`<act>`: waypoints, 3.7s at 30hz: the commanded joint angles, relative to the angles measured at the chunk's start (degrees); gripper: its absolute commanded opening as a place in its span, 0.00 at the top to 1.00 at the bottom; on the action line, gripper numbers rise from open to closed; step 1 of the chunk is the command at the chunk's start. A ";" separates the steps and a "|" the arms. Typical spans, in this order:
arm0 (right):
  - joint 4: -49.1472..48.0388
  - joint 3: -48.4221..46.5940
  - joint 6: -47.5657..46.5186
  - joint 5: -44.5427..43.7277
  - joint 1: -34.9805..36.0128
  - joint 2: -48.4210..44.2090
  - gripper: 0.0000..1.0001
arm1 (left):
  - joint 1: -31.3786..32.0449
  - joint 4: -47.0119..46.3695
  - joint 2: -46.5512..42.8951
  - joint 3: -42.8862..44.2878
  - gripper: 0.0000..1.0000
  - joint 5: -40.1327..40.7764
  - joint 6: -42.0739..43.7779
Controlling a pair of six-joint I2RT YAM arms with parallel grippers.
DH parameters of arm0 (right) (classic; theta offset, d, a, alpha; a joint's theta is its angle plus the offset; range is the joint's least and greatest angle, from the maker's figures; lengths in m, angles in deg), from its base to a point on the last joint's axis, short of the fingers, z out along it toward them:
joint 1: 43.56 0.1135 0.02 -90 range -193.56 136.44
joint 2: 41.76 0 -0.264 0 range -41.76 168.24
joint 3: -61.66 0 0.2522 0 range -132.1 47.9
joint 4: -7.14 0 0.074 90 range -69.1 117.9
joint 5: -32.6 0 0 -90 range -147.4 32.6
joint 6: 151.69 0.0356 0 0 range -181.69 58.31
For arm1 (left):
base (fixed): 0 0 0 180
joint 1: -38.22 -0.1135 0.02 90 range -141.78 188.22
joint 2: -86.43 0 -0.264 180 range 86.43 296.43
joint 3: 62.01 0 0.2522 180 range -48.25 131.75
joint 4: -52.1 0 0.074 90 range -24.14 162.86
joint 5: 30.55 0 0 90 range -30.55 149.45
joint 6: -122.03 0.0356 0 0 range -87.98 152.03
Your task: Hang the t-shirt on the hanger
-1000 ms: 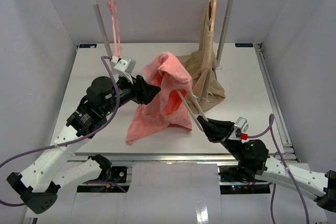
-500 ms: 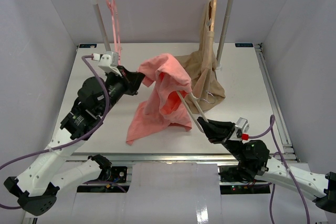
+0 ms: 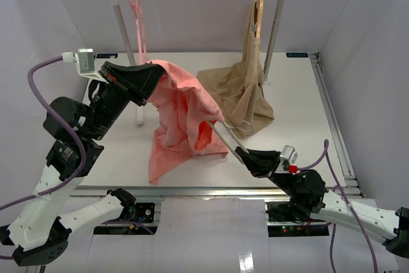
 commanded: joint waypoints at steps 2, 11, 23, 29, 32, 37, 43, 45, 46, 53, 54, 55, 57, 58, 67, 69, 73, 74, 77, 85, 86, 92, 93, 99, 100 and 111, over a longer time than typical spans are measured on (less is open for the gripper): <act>-9.25 -0.64 -3.01 1.10 -0.07 4.55 0.92 | -0.15 0.62 2.24 2.51 1.00 -2.78 -0.77; -20.02 4.58 -2.78 5.81 -0.07 6.24 0.92 | -0.15 5.31 4.32 8.54 1.00 4.96 0.25; -9.95 1.27 1.14 5.22 -0.02 -0.93 0.92 | -0.15 22.83 16.53 11.89 0.61 8.83 11.31; 1.26 -1.61 8.11 4.89 -0.05 1.30 0.92 | -0.15 19.47 20.46 12.27 0.90 6.64 13.59; 2.11 -0.20 10.74 5.28 -0.07 0.93 0.92 | -0.15 18.23 21.27 12.32 1.00 7.60 13.54; 10.43 -2.74 13.97 0.97 -0.07 1.31 0.92 | -0.15 18.12 23.92 13.09 0.99 10.29 14.49; 8.82 -2.96 15.46 -1.33 -0.07 0.10 0.92 | -0.15 25.76 26.54 16.55 0.44 9.11 19.08; 8.69 -3.29 15.13 -5.28 -0.07 -0.54 0.92 | -0.15 28.60 25.78 17.49 0.40 10.88 21.01; 9.33 -3.97 14.92 -7.44 -0.07 -0.93 0.92 | -0.15 29.51 25.31 17.93 0.39 11.53 21.79; 9.93 -7.10 11.99 -15.87 -0.07 -3.52 0.92 | -0.15 34.67 19.84 18.66 0.36 12.43 21.11; 9.82 -7.40 11.92 -16.46 -0.07 -3.60 0.92 | -0.15 34.46 18.75 17.01 0.37 10.03 20.70; 9.64 -7.68 11.82 -17.00 -0.07 -3.60 0.92 | -0.15 34.01 17.72 15.04 0.38 7.48 20.10; 9.06 -8.26 11.46 -18.22 -0.07 -3.22 0.92 | -0.15 31.95 15.96 9.92 0.39 1.11 18.47; 8.75 -8.58 11.26 -18.96 -0.07 -2.87 0.92 | -0.15 30.53 15.20 7.12 0.40 -2.67 17.83; 5.12 -11.65 11.00 -19.06 -0.07 2.01 0.92 | 0.37 14.54 12.66 -13.23 0.40 -14.03 11.98; 4.74 -11.97 11.00 -18.83 -0.07 2.34 0.92 | 0.37 13.11 12.88 -14.86 0.39 -13.88 11.83; 4.38 -12.26 11.27 -17.47 -0.04 2.66 0.92 | 0.46 9.12 14.07 -17.11 0.38 -11.06 12.15; 4.25 -12.24 11.38 -17.31 -0.07 2.72 0.92 | 0.46 7.88 14.08 -17.47 0.38 -10.30 12.21; 4.01 -12.18 11.60 -16.78 -0.07 3.05 0.92 | 0.46 4.10 13.91 -18.89 0.37 -9.41 12.43; 1.35 -11.62 12.06 -15.29 -0.07 4.37 0.92 | 0.43 -0.97 16.29 -20.91 0.40 -11.88 12.15; 0.65 -11.52 12.06 -15.05 -0.07 4.57 0.92 | 0.46 -1.32 16.84 -21.10 0.43 -12.34 11.91; -3.28 -11.42 11.02 -14.87 -0.07 7.08 0.92 | 0.46 -5.71 15.67 -24.15 1.00 -15.72 8.69; -4.43 -11.31 10.64 -15.00 -0.07 7.63 0.92 | 0.46 -6.24 15.00 -24.71 1.00 -16.59 7.82; -18.50 -9.06 4.92 -18.53 -0.07 12.91 0.92 | 1.02 -6.99 12.96 -26.75 1.00 -24.19 3.74; -21.61 -8.67 3.86 -19.04 -0.07 14.03 0.92 | 1.22 -7.42 12.66 -27.20 1.00 -25.28 3.47; -36.92 -10.63 -2.80 -21.09 -0.07 25.21 0.92 | 3.14 -9.95 10.50 -31.33 1.00 -31.84 3.36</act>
